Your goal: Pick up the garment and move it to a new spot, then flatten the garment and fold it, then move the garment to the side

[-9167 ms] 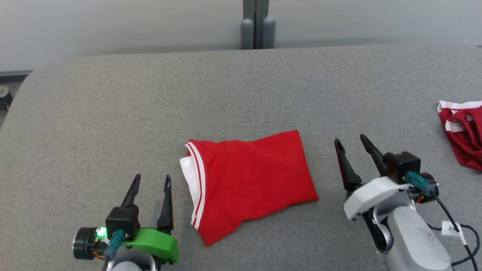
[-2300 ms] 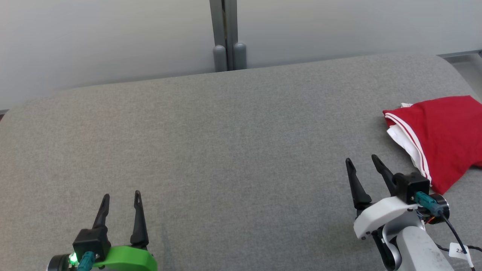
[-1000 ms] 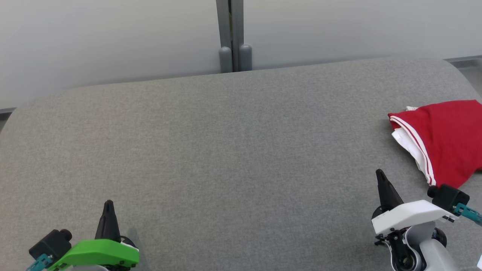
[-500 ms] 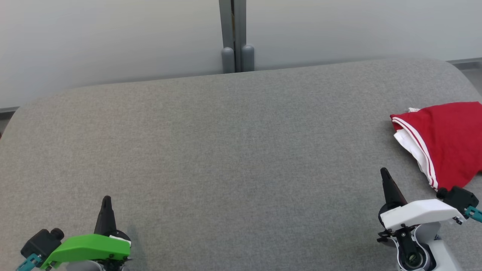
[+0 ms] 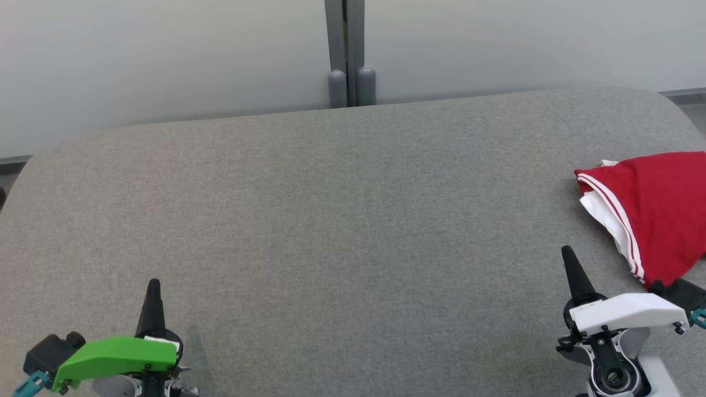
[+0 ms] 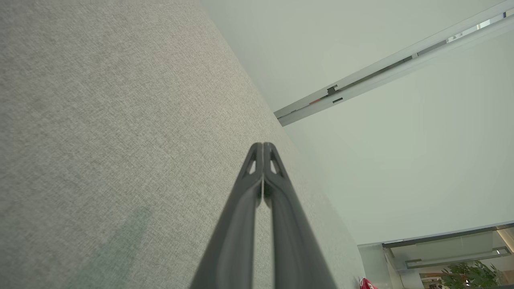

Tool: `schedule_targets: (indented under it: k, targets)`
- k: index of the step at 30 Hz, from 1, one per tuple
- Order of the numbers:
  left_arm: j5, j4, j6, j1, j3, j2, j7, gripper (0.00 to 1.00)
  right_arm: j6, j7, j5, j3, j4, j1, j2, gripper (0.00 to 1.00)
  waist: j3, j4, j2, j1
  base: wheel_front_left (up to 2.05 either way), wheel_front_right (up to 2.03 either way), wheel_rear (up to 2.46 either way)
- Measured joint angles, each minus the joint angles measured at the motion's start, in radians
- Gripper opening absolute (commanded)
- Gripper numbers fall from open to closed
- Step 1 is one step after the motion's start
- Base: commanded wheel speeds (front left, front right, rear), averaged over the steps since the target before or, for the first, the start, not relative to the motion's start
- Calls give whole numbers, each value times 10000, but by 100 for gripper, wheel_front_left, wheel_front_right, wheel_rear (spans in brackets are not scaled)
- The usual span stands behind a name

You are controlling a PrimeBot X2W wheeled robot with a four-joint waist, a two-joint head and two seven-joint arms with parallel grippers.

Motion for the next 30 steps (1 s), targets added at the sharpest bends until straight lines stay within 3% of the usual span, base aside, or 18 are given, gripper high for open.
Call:
schedule_targets:
  k: [30]
  targets:
    - [-2765, -161, -130, -279, 301, 12, 719, 0, -2, 723, 2778, -299, -470, 151, -17, 0, -53, 162, 0, 0, 0, 0, 0]
